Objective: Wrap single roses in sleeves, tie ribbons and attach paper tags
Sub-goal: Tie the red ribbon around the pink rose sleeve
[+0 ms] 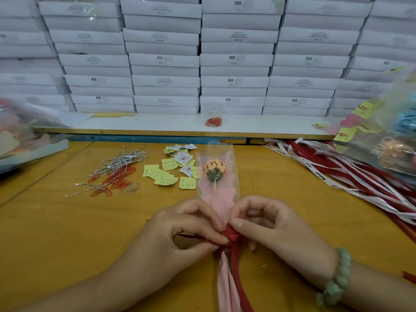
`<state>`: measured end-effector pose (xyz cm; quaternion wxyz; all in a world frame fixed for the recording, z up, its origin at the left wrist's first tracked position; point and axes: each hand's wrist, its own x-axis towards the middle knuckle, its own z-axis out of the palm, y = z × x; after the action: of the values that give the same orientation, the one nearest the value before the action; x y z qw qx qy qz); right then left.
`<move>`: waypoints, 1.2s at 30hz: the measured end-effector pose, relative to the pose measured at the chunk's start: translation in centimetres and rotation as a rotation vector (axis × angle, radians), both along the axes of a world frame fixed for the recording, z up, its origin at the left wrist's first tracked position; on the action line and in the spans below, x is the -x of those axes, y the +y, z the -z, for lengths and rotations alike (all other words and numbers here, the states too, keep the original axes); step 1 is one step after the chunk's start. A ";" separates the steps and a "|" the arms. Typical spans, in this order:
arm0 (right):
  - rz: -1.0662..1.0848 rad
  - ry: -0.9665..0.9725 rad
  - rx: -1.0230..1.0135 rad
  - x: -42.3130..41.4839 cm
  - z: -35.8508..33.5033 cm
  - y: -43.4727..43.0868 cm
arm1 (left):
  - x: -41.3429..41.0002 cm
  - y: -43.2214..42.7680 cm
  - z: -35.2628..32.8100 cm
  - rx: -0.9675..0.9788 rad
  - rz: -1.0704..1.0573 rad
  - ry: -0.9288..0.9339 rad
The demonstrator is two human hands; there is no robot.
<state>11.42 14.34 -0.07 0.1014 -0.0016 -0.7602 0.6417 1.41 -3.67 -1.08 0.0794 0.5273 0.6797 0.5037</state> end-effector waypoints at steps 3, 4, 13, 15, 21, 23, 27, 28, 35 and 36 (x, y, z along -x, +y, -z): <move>0.022 -0.014 -0.026 0.0 0.1 0.1 | 0.2 -0.1 0.0 0.020 0.014 0.037; 0.036 -0.022 -0.037 0.1 0.1 0.2 | 0.3 -0.2 -0.1 0.027 0.022 0.045; 0.033 -0.138 -0.192 0.0 -0.4 1.0 | 2.0 -0.4 -0.3 0.123 0.159 0.014; 0.016 -0.164 -0.230 0.0 -0.7 1.0 | 2.5 -0.5 -0.3 0.170 0.211 -0.067; -0.043 -0.244 -0.315 0.3 -1.2 1.4 | 4.1 -0.8 -0.5 0.259 0.324 -0.247; -0.054 -0.274 -0.353 0.3 -1.2 1.7 | 4.1 -0.7 -0.6 0.278 0.359 -0.254; -0.120 -0.360 -0.415 0.5 -1.5 2.5 | 4.2 -0.7 -0.7 0.307 0.397 -0.250; -0.146 -0.384 -0.417 0.6 -1.6 2.7 | 4.3 -0.7 -0.7 0.314 0.401 -0.247; -0.263 -0.476 -0.431 0.9 -2.1 3.5 | 4.6 -0.9 -1.2 0.389 0.442 -0.218; -0.267 -0.481 -0.408 0.9 -2.1 3.5 | 4.7 -0.9 -1.1 0.396 0.450 -0.208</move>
<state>10.54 17.85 2.02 -0.1673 -0.0329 -0.8686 0.4653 -3.25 -4.57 0.04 0.3590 0.5842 0.6191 0.3828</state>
